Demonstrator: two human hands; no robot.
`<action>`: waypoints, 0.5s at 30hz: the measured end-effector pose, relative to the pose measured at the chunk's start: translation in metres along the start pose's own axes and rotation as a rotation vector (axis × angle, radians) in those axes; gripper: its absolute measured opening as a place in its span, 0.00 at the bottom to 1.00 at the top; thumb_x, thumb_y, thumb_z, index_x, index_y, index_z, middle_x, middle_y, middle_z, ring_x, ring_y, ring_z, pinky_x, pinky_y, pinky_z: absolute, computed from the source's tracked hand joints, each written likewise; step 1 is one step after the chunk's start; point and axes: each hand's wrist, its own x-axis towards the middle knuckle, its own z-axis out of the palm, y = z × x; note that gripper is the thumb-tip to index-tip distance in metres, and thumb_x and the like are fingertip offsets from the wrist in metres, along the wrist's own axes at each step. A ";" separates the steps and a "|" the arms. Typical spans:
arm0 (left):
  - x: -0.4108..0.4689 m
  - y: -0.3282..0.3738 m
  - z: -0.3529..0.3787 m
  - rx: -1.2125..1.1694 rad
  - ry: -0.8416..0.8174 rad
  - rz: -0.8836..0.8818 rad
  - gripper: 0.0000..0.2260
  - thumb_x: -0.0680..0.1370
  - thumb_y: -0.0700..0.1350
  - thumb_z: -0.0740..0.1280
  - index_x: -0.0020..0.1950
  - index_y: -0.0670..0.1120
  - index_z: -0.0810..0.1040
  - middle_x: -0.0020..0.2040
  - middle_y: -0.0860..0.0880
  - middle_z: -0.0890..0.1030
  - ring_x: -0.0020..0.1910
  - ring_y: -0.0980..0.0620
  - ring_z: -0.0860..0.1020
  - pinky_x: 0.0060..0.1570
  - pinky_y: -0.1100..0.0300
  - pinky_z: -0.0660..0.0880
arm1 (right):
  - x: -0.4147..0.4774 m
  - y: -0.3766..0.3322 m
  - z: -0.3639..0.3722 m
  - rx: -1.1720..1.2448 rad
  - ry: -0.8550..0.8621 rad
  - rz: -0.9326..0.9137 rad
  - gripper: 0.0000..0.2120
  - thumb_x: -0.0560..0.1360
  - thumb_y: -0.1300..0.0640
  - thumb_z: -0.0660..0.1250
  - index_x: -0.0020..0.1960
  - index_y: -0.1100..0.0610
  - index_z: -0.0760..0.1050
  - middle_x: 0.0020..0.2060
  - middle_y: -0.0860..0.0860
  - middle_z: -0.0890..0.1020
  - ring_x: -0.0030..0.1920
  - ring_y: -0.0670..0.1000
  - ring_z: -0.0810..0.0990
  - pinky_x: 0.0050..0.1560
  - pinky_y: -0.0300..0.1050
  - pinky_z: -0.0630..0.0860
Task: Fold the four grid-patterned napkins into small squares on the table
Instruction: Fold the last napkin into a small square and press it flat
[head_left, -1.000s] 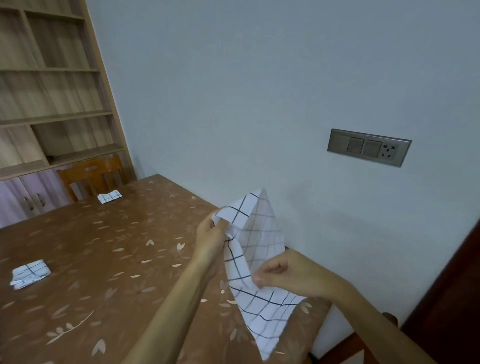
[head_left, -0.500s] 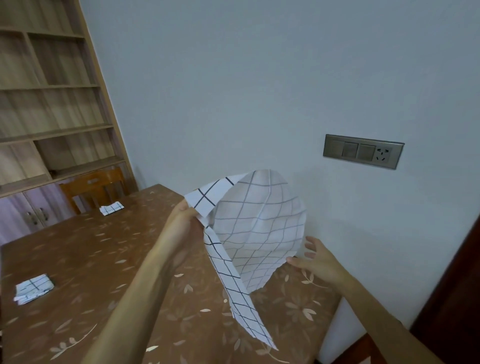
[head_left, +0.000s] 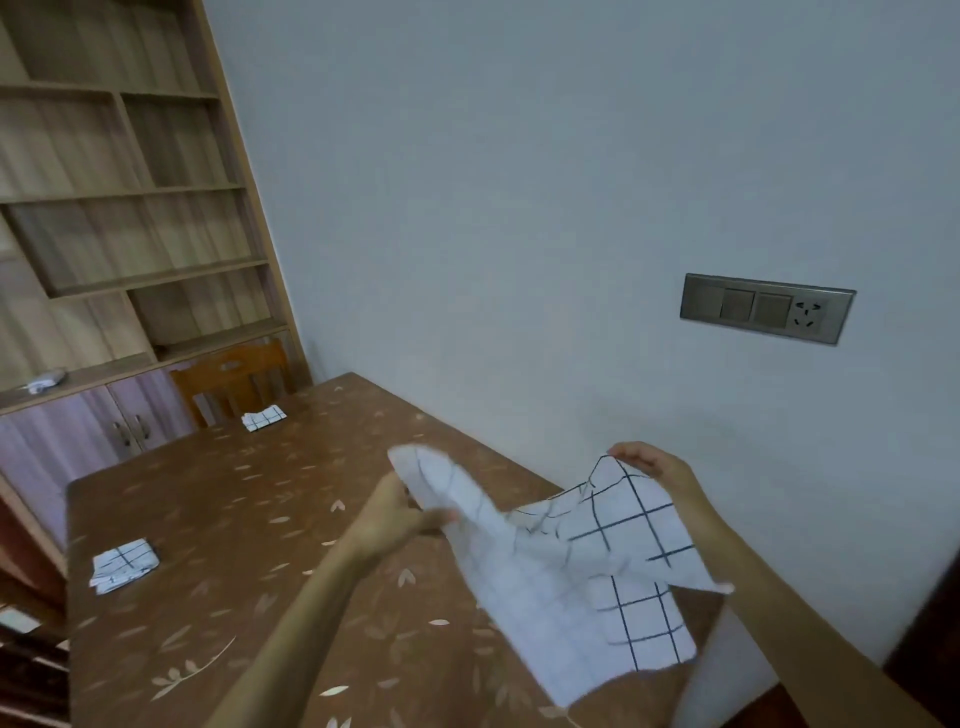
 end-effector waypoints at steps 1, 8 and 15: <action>0.002 -0.009 0.003 0.060 0.023 0.017 0.13 0.74 0.30 0.72 0.52 0.47 0.81 0.51 0.38 0.85 0.45 0.46 0.85 0.44 0.54 0.84 | 0.001 -0.003 -0.001 0.009 -0.025 -0.017 0.06 0.73 0.65 0.65 0.44 0.57 0.78 0.38 0.43 0.86 0.38 0.32 0.82 0.52 0.34 0.78; 0.015 -0.014 -0.011 0.239 0.257 0.279 0.13 0.71 0.35 0.71 0.46 0.53 0.87 0.46 0.53 0.88 0.46 0.55 0.85 0.48 0.51 0.83 | -0.006 -0.020 -0.021 0.049 0.109 -0.046 0.07 0.75 0.67 0.61 0.49 0.62 0.76 0.39 0.46 0.85 0.48 0.47 0.83 0.43 0.28 0.75; 0.022 0.006 -0.013 0.088 0.440 0.504 0.14 0.76 0.39 0.67 0.61 0.49 0.76 0.57 0.57 0.80 0.57 0.56 0.79 0.55 0.53 0.78 | -0.006 -0.048 -0.033 0.135 0.186 0.023 0.15 0.83 0.66 0.53 0.64 0.67 0.74 0.60 0.64 0.79 0.61 0.61 0.76 0.33 0.27 0.73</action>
